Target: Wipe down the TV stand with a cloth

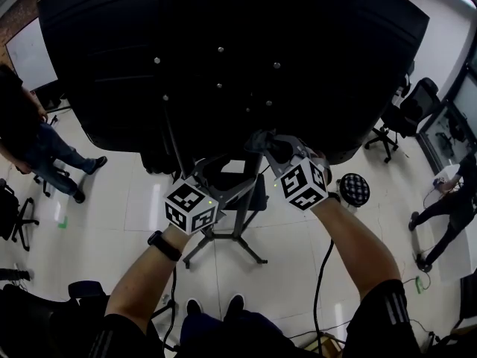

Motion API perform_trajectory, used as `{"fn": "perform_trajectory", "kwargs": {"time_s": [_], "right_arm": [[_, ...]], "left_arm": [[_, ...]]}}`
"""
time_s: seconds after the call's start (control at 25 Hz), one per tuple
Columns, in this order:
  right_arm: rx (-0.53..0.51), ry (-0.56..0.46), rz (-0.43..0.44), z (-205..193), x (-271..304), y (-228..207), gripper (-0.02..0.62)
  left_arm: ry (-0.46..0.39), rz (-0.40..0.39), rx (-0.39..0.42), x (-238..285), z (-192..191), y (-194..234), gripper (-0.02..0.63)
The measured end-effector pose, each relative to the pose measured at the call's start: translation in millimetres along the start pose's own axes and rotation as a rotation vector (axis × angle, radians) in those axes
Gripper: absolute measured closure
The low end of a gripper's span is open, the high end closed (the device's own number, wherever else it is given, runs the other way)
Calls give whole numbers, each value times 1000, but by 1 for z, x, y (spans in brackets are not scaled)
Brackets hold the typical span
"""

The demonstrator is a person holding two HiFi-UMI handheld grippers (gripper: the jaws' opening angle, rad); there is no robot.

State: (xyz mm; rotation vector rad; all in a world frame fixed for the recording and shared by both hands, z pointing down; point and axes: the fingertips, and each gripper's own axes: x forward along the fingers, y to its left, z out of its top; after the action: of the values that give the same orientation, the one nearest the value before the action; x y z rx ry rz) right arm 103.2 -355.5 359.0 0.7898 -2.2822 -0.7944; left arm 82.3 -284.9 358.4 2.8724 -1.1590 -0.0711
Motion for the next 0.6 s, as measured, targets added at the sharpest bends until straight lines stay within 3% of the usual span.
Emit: {"fn": "perform_trajectory", "kwargs": {"time_s": [0.6], "right_arm": [[52, 54, 87, -66, 34, 75, 558]], "left_arm": [[89, 16, -103, -2, -94, 18, 252]]}}
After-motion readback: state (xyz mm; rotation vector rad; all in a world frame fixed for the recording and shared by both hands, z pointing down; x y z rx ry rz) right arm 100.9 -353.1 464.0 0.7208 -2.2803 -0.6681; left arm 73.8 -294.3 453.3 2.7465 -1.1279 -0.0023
